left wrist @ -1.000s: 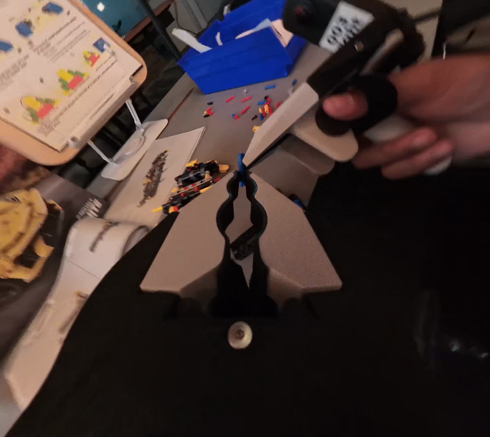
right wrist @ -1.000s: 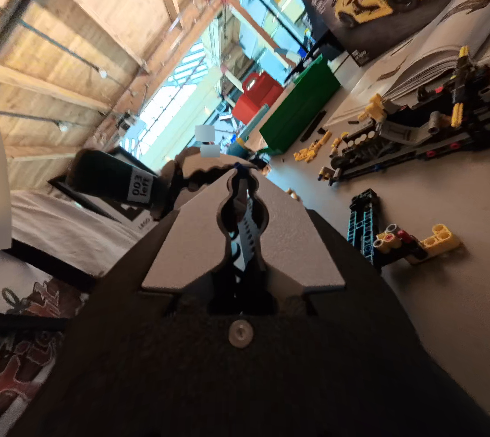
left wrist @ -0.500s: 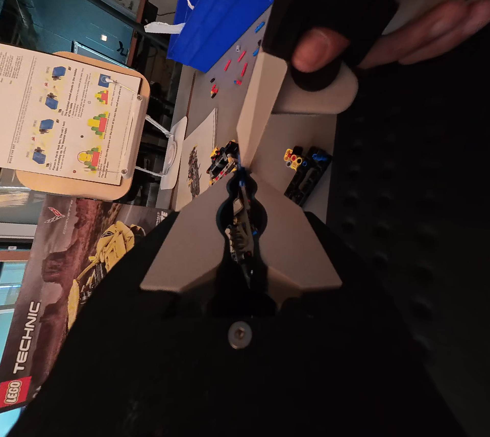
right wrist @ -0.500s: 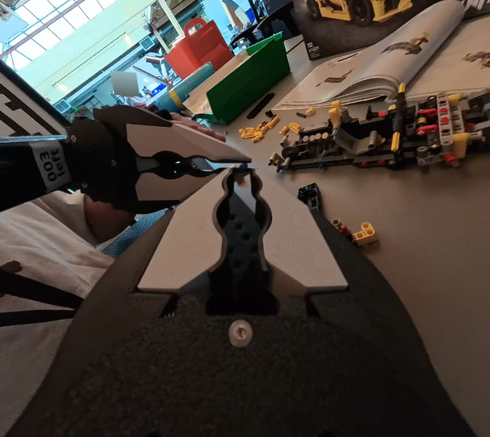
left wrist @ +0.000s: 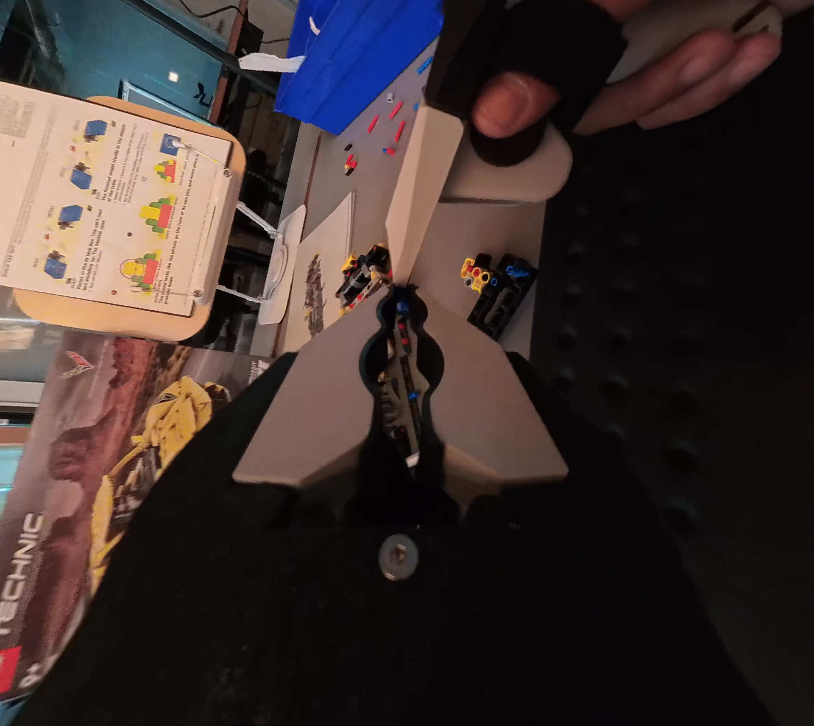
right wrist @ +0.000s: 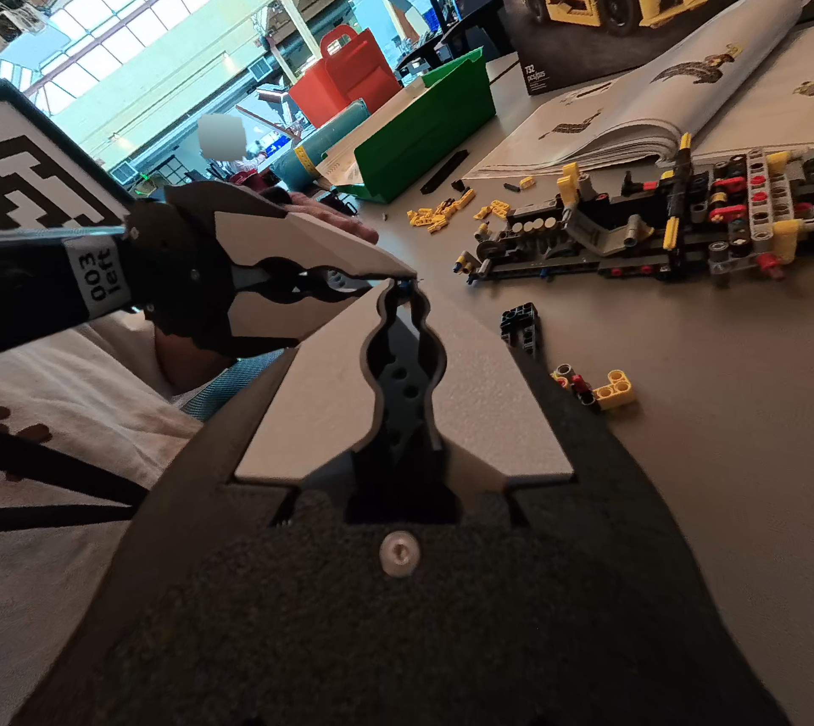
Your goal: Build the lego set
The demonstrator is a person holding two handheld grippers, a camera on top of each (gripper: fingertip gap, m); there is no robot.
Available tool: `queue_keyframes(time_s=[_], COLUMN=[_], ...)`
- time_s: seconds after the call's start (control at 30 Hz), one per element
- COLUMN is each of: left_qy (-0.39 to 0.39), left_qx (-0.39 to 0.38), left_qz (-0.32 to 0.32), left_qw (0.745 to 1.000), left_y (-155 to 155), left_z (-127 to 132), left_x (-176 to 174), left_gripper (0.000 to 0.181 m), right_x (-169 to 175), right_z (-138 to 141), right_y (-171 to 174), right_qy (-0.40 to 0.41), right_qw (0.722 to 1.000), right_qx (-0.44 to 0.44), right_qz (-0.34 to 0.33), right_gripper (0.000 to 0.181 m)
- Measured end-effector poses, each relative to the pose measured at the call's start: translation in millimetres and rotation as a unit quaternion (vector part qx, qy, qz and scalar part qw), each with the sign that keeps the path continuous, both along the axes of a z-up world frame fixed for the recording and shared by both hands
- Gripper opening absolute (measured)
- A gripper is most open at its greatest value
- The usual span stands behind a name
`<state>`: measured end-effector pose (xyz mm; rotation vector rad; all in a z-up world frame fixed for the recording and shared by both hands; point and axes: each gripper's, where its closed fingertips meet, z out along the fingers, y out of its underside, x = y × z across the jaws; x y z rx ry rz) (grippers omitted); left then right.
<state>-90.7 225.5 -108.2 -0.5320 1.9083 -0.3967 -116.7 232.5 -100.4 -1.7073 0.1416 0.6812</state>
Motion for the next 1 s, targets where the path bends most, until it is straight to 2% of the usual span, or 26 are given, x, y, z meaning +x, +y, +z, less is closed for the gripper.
queue_keyframes(time_s=[0.03, 0.27, 0.33, 0.4, 0.47, 0.53, 0.6, 0.67, 0.77, 0.87, 1.0], left_qy=[0.004, -0.020, -0.014, 0.016, 0.044, 0.130, 0.186, 0.182, 0.216, 0.284, 0.334], left_qx=[-0.008, 0.018, -0.005, -0.059, -0.160, -0.263, -0.292, -0.250, -0.180, -0.138, -0.112], left_qz=[-0.001, -0.002, -0.005, 0.031, 0.064, 0.057, 0.041, 0.015, -0.004, -0.064, -0.099], left_qw=[1.000, 1.000, 1.000, 0.998, 0.984, 0.954, 0.937, 0.951, 0.960, 0.947, 0.931], left_y=[0.3, -1.3, -3.6, 7.4, 23.5, 27.7, 33.4, 43.4, 52.1, 39.7, 38.3], left_z=[-0.6, 3.0, -1.4, -8.3, -12.5, -28.3, -38.4, -41.5, -57.4, -74.1, -82.4], left_x=[-0.9, -6.5, -6.7, -8.0, -12.5, -20.8, -25.8, -21.4, -11.3, -13.6, -5.3], left_gripper=[0.005, 0.004, 0.005, 0.005, 0.005, 0.021, 0.026, 0.029, 0.036, 0.036, 0.038], right_x=[-0.7, -3.3, -1.5, 8.9, 25.7, 31.7, 26.0, 19.2, 16.8, 24.5, 29.4], right_z=[-0.7, 0.7, -2.7, -5.6, -11.1, -20.5, -34.7, -43.7, -47.6, -36.6, -21.5], right_y=[0.2, -0.3, -3.2, -7.4, -14.7, -20.0, -20.6, -17.3, -11.1, -12.4, -17.8], right_qy=[-0.004, -0.001, -0.019, -0.065, -0.120, -0.171, -0.230, -0.271, -0.236, -0.184, -0.125], right_qw=[1.000, 1.000, 1.000, 0.998, 0.991, 0.982, 0.966, 0.954, 0.964, 0.978, 0.991], right_qx=[-0.001, 0.005, -0.005, -0.015, -0.041, -0.078, -0.117, -0.127, -0.117, -0.092, -0.049], right_qz=[0.002, 0.008, 0.009, -0.012, -0.036, -0.033, -0.003, 0.016, 0.023, 0.012, 0.014], right_gripper=[0.005, 0.004, 0.004, 0.004, 0.004, 0.004, 0.004, 0.004, 0.005, 0.004, 0.004])
